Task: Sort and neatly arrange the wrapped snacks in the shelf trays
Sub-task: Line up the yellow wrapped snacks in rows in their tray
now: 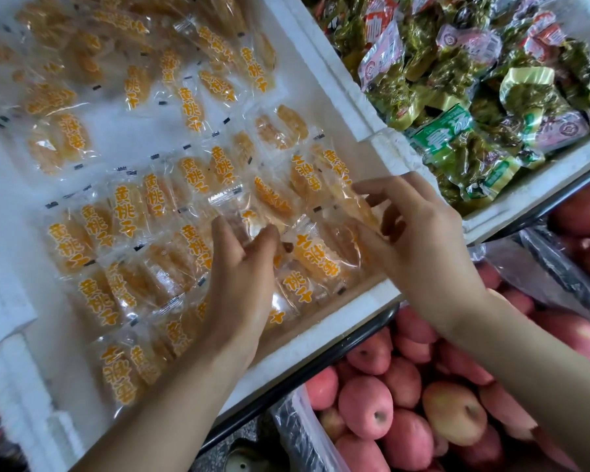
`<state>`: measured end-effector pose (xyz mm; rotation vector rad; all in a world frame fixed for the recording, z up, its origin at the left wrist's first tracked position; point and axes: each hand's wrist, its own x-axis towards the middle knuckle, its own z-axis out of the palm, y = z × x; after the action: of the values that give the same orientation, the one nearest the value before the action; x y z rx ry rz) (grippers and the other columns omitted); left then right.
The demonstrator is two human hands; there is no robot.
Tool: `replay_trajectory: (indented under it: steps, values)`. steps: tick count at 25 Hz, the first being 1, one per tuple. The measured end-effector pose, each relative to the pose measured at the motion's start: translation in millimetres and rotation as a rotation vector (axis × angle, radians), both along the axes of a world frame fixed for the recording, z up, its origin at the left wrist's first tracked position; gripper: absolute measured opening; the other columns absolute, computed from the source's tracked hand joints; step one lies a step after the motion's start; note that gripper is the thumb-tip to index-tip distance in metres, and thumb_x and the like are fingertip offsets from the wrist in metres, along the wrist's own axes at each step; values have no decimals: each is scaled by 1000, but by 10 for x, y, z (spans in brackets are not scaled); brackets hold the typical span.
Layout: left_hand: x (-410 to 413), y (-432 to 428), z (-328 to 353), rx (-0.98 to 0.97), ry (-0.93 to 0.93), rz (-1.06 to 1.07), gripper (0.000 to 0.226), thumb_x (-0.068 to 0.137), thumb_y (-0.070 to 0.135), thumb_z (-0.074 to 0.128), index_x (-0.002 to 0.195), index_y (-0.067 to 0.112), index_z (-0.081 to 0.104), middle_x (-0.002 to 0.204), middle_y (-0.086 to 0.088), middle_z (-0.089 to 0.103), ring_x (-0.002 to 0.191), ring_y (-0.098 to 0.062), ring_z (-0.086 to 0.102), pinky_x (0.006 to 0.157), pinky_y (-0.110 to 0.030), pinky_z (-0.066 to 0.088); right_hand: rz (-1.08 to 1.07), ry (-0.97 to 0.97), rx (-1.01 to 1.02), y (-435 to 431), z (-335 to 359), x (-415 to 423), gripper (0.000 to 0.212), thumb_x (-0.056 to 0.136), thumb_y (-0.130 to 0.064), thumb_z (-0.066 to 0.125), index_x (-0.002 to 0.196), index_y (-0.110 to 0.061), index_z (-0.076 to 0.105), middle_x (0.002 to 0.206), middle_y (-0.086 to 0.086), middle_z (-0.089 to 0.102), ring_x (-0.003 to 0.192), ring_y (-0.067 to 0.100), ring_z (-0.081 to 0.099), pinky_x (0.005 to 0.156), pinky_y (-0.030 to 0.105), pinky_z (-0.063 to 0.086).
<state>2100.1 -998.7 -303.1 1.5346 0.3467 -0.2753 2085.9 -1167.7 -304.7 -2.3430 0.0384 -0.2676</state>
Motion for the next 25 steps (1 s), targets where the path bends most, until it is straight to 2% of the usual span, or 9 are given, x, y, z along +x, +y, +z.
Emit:
replay_trajectory:
  steps: [2, 4, 6, 8, 11, 14, 18, 21, 25]
  values:
    - [-12, 4, 14, 81, -11, -5, 20, 96, 16, 52, 81, 18, 39, 78, 3, 47, 75, -13, 50, 81, -38, 54, 76, 38, -333, -76, -117, -21, 33, 78, -17, 72, 109, -22, 62, 96, -1, 50, 71, 16, 56, 56, 32, 50]
    - [-10, 21, 8, 143, -43, -44, 23, 92, 19, 57, 75, 20, 41, 67, 13, 48, 65, -6, 47, 72, -34, 47, 141, 24, -573, -86, -206, -39, 30, 80, -24, 69, 109, -24, 64, 95, 3, 53, 76, 25, 58, 50, 32, 51]
    - [-20, 24, -7, 162, -77, -76, 18, 88, 21, 63, 80, 11, 50, 61, 15, 54, 64, -8, 51, 70, -42, 47, 180, -19, -662, -92, -191, -52, 40, 85, -49, 50, 112, -22, 65, 97, 6, 59, 80, 29, 58, 59, 34, 50]
    - [-25, 19, -9, 147, -71, -66, 18, 87, 20, 65, 85, 7, 54, 61, 14, 57, 64, -10, 54, 70, -45, 49, 207, -20, -653, -71, -172, -65, 52, 89, -53, 35, 120, -21, 61, 106, 8, 60, 85, 31, 57, 71, 38, 50]
    - [-21, 32, -13, 86, -5, -58, 17, 86, 18, 65, 75, 16, 52, 54, 16, 52, 55, -5, 50, 76, -50, 55, 264, -23, -587, -45, -200, -78, 41, 88, -36, 41, 123, -24, 59, 106, 7, 59, 84, 29, 58, 68, 34, 50]
    - [-29, 51, -35, 74, -10, -82, 14, 86, 16, 65, 78, 15, 53, 55, 12, 54, 54, -8, 51, 81, -57, 53, 259, 34, -476, -56, -194, -37, 31, 82, -20, 64, 112, -23, 64, 98, 5, 58, 81, 29, 61, 61, 31, 48]
    - [-59, 12, -16, 34, -80, -143, 18, 84, 6, 65, 99, 13, 57, 69, 10, 63, 60, 1, 58, 62, -17, 49, 163, 197, 81, 36, 22, 126, 20, 90, -26, 59, 109, -22, 62, 96, -6, 56, 77, 14, 58, 72, 27, 48]
    - [-88, -30, 6, 8, -133, -218, 21, 84, 2, 64, 98, 15, 55, 73, 11, 62, 64, 1, 60, 59, -11, 46, 256, 355, 285, 94, 211, 324, 12, 84, -31, 64, 95, -27, 62, 82, -4, 62, 73, 13, 61, 72, 28, 49]
    - [-101, 95, -78, 369, -370, -313, 20, 88, 17, 64, 105, 20, 55, 101, 9, 61, 91, -10, 59, 77, -16, 47, 197, 286, 342, 28, 319, 503, 18, 83, -18, 69, 78, -29, 56, 76, 9, 60, 68, 19, 57, 71, 40, 51]
